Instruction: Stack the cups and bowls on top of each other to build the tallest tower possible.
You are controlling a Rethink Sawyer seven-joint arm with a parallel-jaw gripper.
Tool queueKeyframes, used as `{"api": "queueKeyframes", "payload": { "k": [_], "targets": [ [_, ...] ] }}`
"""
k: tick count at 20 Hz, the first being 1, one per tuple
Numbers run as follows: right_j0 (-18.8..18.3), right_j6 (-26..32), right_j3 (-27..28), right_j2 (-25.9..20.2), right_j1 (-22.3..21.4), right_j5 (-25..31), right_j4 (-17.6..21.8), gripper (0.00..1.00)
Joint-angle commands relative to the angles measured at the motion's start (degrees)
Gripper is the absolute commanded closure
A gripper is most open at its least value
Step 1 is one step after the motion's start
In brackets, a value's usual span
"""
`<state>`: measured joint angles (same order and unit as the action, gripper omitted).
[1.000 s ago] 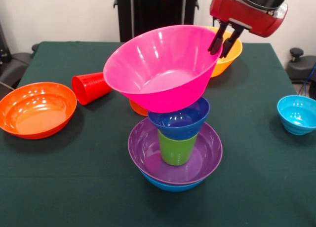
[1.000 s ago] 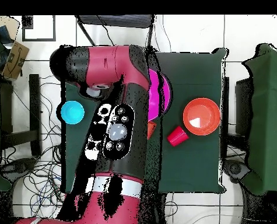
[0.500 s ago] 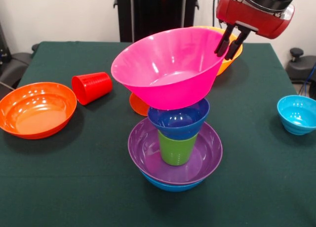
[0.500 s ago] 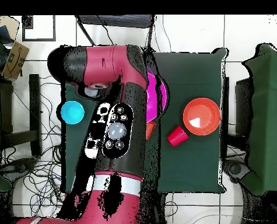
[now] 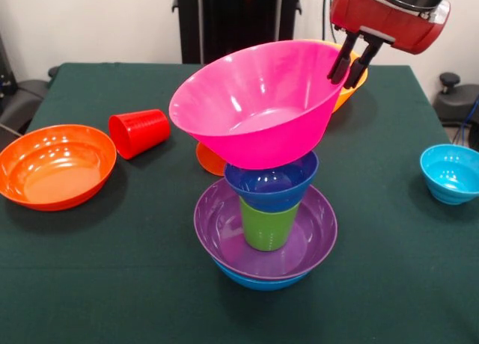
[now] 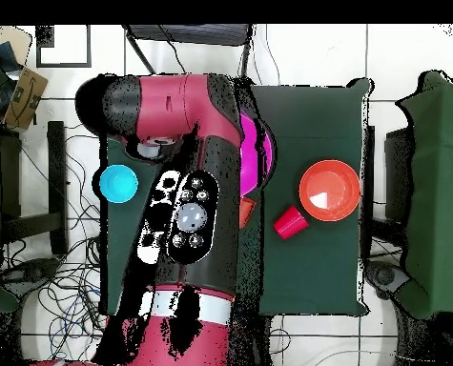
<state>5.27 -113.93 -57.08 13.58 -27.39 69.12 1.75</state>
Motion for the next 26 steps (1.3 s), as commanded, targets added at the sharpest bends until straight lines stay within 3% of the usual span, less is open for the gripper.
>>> {"api": "queueKeyframes", "payload": {
  "k": [1, 10, 15, 17, 22, 26],
  "targets": [
    [-1.3, 4.2, -4.9, -6.9, 0.0, -3.7, 1.3, 1.0],
    [-1.8, 4.7, -6.5, -7.2, -1.2, -4.7, 1.3, 1.0],
    [-1.4, 6.2, -11.1, -6.0, -5.3, -8.5, 3.1, 1.0],
    [-1.3, 7.5, -16.3, -5.4, -9.8, -11.5, 3.4, 1.0],
    [-1.0, 10.4, -36.8, -3.7, -25.7, -17.9, 1.5, 1.0],
    [-1.1, 13.5, -49.0, -2.9, -36.0, -18.5, 0.3, 1.0]
  ]
}}
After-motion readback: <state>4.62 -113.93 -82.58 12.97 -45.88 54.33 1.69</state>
